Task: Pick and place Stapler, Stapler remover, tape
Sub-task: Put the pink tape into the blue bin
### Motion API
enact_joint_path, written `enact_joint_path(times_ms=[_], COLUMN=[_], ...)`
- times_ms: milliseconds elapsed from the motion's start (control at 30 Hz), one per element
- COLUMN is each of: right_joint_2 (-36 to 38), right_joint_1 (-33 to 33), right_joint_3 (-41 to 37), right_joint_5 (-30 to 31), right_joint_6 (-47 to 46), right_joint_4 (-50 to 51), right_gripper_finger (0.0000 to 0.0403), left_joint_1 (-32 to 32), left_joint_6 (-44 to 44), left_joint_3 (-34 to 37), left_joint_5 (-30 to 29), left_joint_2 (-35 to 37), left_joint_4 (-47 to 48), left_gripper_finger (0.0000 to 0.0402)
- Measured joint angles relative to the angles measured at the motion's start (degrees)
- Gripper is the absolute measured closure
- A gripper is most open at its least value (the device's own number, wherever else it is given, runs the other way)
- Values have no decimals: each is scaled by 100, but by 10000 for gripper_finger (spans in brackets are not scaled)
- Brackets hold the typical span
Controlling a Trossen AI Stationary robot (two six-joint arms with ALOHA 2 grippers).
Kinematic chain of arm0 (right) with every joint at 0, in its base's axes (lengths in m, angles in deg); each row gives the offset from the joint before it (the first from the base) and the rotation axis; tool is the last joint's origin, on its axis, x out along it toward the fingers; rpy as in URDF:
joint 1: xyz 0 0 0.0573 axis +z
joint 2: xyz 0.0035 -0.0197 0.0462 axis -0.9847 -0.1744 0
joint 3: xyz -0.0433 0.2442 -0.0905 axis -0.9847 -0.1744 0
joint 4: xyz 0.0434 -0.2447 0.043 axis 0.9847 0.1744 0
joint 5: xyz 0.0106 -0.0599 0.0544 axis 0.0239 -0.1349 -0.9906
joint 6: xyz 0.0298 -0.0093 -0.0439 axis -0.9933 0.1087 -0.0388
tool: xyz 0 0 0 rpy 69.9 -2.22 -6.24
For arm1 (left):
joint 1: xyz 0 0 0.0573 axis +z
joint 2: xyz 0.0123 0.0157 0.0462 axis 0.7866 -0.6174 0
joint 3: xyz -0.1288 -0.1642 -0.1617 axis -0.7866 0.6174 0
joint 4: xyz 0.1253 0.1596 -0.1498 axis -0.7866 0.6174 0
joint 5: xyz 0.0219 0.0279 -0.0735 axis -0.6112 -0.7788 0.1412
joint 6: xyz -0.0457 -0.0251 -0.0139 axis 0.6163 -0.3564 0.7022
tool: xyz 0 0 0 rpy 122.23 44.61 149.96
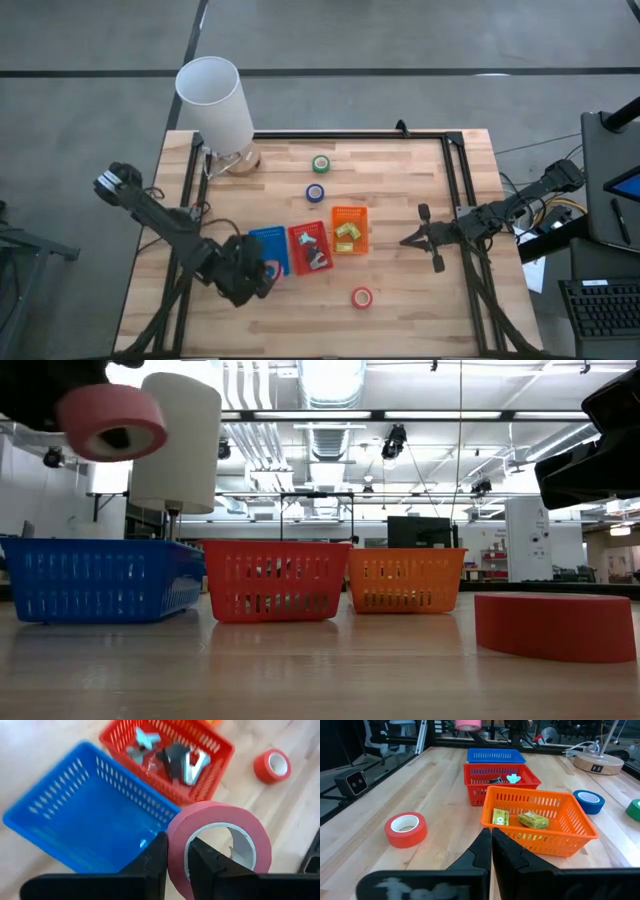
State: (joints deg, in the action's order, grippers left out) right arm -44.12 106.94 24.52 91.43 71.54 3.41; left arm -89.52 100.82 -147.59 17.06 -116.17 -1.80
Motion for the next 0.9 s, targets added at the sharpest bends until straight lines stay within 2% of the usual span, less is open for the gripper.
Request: enact_joint_path(times_ms=[133,467,633,900], right_joint_2=[-1,-2,-2,-2], right_joint_1=[0,0,0,1], right_joint_3=[0,0,0,0], right_joint_5=[0,0,0,-2], right_joint_6=[-8,-8,-8,-13], right_joint_4=[0,10,32,55], right_gripper_finger=[394,394,394,394], left_joint_1=[363,1324,1690,2106], left_joint_6=[-559,-1711,-1803,-2044], left_joint_3=[0,0,10,305], left_joint_5=[68,1009,1058,1206], left_joint_2=[127,153,158,156], left_joint_4=[4,336,1187,1089], left_gripper_finger=[338,339,338,337])
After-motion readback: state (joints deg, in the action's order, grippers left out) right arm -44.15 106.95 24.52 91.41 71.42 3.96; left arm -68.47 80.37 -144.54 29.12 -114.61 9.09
